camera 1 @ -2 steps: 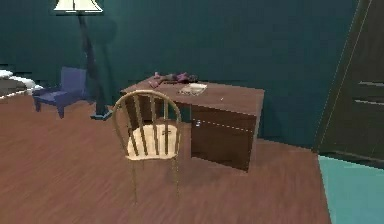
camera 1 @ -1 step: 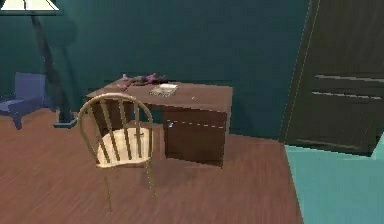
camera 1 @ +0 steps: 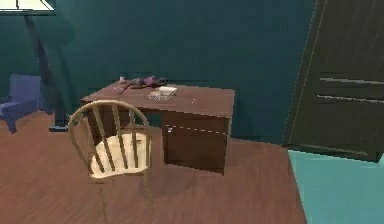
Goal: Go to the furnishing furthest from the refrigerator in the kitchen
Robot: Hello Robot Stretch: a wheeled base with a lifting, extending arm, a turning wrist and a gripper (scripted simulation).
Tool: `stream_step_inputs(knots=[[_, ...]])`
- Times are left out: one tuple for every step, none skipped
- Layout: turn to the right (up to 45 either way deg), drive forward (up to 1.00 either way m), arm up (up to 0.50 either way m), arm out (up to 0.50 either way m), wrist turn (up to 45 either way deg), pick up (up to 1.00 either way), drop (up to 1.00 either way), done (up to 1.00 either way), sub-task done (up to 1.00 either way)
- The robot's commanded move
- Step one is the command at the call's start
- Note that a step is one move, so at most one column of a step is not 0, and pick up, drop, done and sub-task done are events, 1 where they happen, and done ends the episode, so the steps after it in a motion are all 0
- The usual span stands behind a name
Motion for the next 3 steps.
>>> stream_step_inputs(knots=[[3.0, 0.0, 0.0, 0.0, 0.0, 0.0, 0.0, 0.0, 0.0], [0.0, 0.75, 0.0, 0.0, 0.0, 0.0, 0.0, 0.0, 0.0], [45.0, 0.0, 0.0, 0.0, 0.0, 0.0, 0.0, 0.0, 0.0]])
